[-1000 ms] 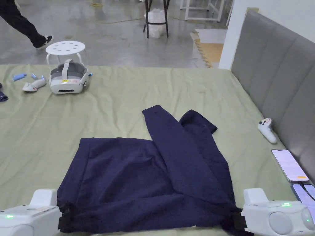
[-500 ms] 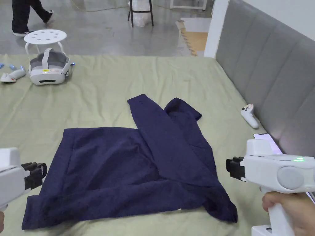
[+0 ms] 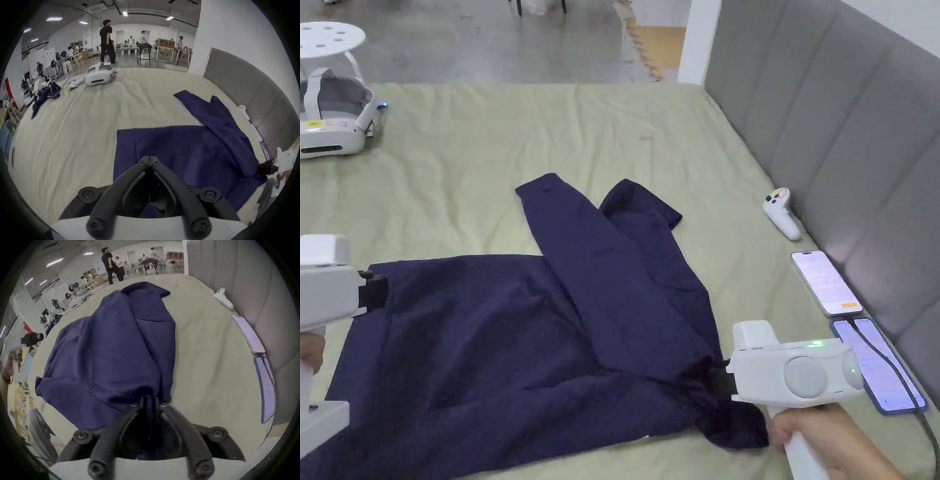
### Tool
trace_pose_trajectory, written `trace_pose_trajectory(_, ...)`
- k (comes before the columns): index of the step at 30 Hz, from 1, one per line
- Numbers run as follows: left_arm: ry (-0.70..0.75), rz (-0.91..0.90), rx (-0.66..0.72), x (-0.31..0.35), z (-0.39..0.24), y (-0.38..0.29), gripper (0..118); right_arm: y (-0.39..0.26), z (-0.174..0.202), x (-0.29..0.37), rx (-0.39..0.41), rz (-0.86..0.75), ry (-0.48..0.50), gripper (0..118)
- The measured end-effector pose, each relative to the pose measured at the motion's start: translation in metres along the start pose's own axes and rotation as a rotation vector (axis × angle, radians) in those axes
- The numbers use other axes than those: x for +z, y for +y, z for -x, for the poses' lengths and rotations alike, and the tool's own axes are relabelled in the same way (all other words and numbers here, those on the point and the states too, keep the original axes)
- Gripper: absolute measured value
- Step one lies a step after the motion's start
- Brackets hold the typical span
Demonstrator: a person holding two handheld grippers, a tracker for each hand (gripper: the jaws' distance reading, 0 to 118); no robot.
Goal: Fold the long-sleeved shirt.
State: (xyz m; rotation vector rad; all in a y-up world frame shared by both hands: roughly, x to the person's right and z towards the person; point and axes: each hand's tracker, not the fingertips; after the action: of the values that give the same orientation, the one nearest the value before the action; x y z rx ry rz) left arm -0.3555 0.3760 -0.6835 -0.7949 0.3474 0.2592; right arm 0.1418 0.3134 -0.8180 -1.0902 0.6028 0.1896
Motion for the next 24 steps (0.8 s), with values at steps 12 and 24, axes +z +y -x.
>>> trace_pose_trajectory(12, 0.055, 0.181, -0.062, -0.112, 0.017, 0.036, 99, -0.008, 0.013, 0.007, 0.068, -0.025, -0.049, 7)
trace_pose_trajectory(24, -0.105, 0.046, 0.108, -0.033, 0.018, 0.084, 11, 0.061, -0.001, 0.093, -0.049, -0.283, 0.119, 7)
